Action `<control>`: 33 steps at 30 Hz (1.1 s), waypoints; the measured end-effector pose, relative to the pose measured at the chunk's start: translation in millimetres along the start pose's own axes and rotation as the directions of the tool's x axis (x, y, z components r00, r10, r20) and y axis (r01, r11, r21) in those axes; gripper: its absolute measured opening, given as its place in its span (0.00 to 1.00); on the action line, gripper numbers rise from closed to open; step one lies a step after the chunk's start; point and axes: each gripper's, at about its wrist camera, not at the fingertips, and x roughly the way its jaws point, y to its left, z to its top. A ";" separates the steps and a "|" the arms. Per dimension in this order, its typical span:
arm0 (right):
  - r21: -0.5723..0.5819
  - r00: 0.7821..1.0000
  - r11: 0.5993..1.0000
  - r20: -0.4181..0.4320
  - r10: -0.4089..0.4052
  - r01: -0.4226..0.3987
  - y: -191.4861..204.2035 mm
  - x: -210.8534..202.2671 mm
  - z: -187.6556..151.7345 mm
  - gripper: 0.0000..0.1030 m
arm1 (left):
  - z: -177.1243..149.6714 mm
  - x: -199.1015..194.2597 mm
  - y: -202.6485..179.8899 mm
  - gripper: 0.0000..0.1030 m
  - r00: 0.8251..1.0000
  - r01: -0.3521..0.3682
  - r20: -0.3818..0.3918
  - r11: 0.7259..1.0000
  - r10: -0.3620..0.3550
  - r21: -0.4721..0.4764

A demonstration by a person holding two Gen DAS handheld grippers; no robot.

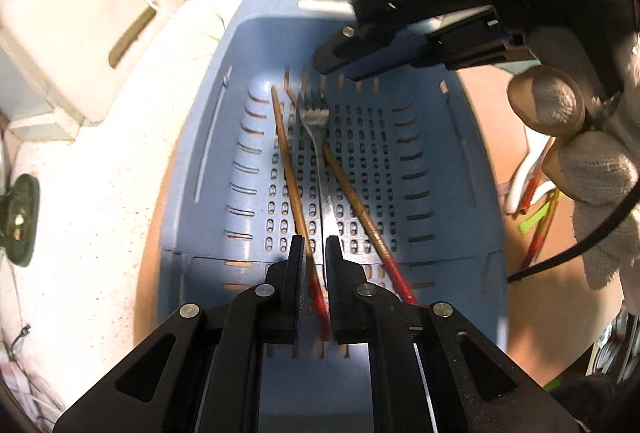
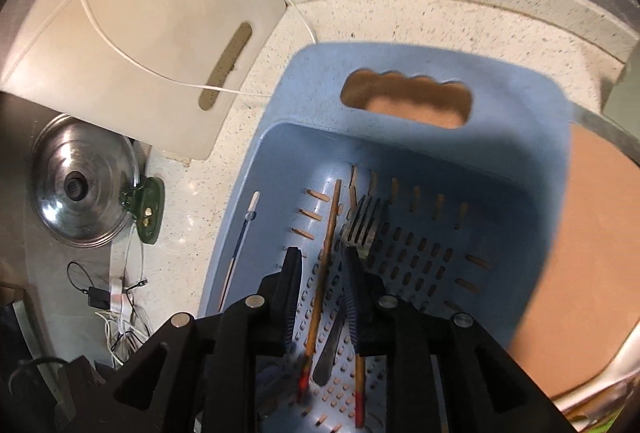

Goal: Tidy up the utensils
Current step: 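Raise the left tool and move it back over the utensil pile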

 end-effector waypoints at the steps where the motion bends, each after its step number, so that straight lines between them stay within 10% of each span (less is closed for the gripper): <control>1: -0.006 1.000 1.000 0.012 0.005 -0.005 -1.7 -7.8 -2.7 0.19 | -0.7 -5.3 -0.3 0.08 1.000 -0.004 0.010 1.000 0.004 0.003; 15: -0.083 0.966 0.996 0.257 0.001 0.021 -33.9 -130.9 -73.3 0.39 | -17.8 -83.3 -45.8 0.08 0.981 -0.020 0.191 0.999 0.013 0.037; 20: -0.100 0.934 0.988 0.349 -0.074 0.116 -52.1 -172.7 -105.8 0.53 | -24.4 -102.9 -76.7 0.09 0.973 -0.020 0.231 0.997 0.003 0.068; 33: -0.004 0.832 0.933 0.453 -0.319 0.360 -98.8 -246.5 -182.5 0.54 | -34.8 -112.7 -148.7 0.09 0.965 0.042 0.251 0.991 -0.073 0.125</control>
